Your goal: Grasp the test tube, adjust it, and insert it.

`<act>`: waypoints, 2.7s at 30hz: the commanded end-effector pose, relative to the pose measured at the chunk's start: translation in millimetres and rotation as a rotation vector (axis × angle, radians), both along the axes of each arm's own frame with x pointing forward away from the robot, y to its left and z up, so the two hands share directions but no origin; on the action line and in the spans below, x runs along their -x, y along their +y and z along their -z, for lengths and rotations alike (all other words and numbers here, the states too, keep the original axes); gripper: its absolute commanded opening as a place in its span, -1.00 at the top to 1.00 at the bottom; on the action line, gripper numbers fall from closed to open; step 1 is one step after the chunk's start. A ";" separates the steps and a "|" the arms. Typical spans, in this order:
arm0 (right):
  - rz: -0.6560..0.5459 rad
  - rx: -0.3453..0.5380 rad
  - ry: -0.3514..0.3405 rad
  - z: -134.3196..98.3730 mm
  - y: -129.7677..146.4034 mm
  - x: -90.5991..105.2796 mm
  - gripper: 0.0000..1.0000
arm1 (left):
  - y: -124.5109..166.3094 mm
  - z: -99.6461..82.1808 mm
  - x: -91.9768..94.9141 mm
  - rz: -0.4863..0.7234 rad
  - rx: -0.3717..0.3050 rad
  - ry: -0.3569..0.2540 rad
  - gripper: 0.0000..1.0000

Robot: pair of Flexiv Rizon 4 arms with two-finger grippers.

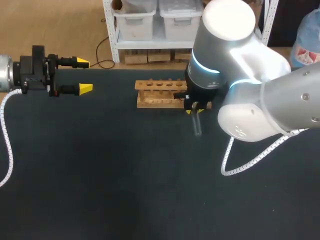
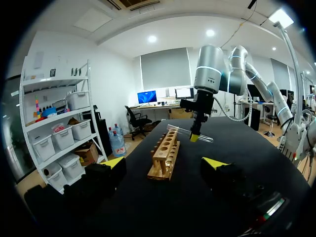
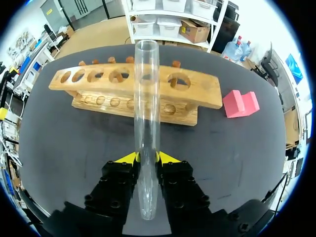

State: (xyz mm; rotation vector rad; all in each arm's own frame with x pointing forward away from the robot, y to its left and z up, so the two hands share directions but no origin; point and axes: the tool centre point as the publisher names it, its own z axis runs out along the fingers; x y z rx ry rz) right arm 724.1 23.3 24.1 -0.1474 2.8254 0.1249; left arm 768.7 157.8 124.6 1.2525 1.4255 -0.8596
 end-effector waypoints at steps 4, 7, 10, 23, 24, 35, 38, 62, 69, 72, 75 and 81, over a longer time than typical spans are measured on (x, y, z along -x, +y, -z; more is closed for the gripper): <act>0.022 -0.011 -0.087 -24.3 -11.2 9.7 1.00 | 0.5 1.0 1.3 -0.002 0.003 -0.005 -1.00; 0.034 -0.040 -0.154 -36.8 -14.4 11.2 1.00 | 0.5 1.0 1.3 -0.002 0.003 -0.005 -1.00; 0.039 -0.065 -0.245 -50.3 -18.5 12.2 1.00 | 0.5 1.0 1.3 -0.002 0.003 -0.005 -1.00; -0.059 -0.204 -0.633 -103.9 -20.3 1.9 1.00 | 0.5 1.0 1.3 -0.002 0.003 -0.005 -1.00; -0.068 -0.206 -0.644 -105.6 -19.5 0.7 1.00 | 0.5 1.0 1.3 -0.002 0.003 -0.005 -1.00; -0.204 -0.275 -0.842 -127.9 -12.9 -30.9 1.00 | 0.5 1.0 1.3 -0.002 0.003 -0.005 -1.00; -0.209 -0.287 -0.891 -136.2 -12.5 -39.7 1.00 | 0.5 1.0 1.3 -0.002 0.003 -0.005 -1.00; -0.164 -0.344 -1.202 -178.1 -5.1 -82.8 1.00 | 0.5 1.0 1.3 -0.002 0.003 -0.005 -1.00; -0.130 -0.366 -1.240 -175.7 2.2 -94.0 1.00 | 0.5 1.0 1.3 -0.002 0.003 -0.005 -1.00; -0.082 -0.391 -1.241 -171.4 5.4 -95.8 1.00 | 0.5 1.0 1.3 -0.002 0.003 -0.005 -1.00; -0.023 -0.409 -1.242 -166.1 8.6 -98.1 1.00 | 0.5 1.0 1.3 -0.002 0.003 -0.005 -1.00; -0.003 -0.368 -1.282 -158.4 18.0 -99.7 1.00 | 0.5 1.0 1.3 -0.002 0.003 -0.005 -1.00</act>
